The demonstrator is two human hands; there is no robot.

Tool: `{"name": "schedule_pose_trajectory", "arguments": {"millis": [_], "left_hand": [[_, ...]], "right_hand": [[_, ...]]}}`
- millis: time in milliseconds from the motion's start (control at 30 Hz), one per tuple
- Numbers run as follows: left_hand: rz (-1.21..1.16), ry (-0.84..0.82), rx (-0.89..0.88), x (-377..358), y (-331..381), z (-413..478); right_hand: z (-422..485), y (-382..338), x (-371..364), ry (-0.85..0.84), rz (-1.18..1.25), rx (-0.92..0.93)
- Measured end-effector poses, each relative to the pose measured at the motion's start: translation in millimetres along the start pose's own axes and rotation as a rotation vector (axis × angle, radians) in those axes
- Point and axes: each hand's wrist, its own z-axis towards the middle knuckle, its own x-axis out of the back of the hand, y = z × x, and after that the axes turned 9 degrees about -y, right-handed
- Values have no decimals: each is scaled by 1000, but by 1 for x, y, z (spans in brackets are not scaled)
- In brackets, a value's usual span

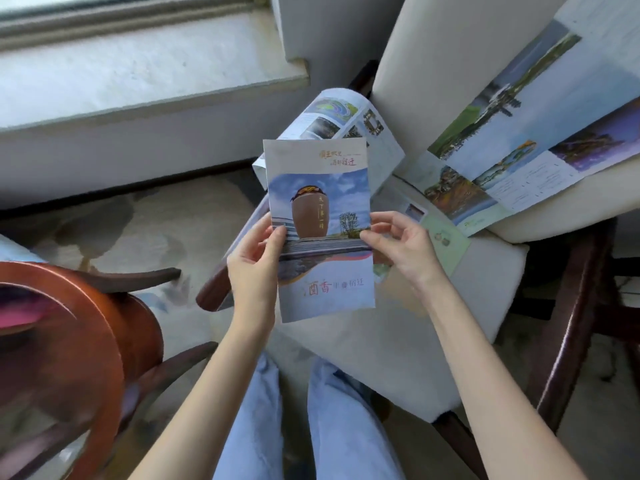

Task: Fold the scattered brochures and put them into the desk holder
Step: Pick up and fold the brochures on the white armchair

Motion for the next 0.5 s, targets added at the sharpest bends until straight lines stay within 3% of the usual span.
{"name": "schedule_pose_trajectory", "arguments": {"millis": [233,500], "left_hand": [[21,388,-97,131,11,-6],[126,738,41,310,-28,-33]], "right_hand": [[26,-17,-146,-185,-122,29],[45,36,-336,-363,-425,-42]]}}
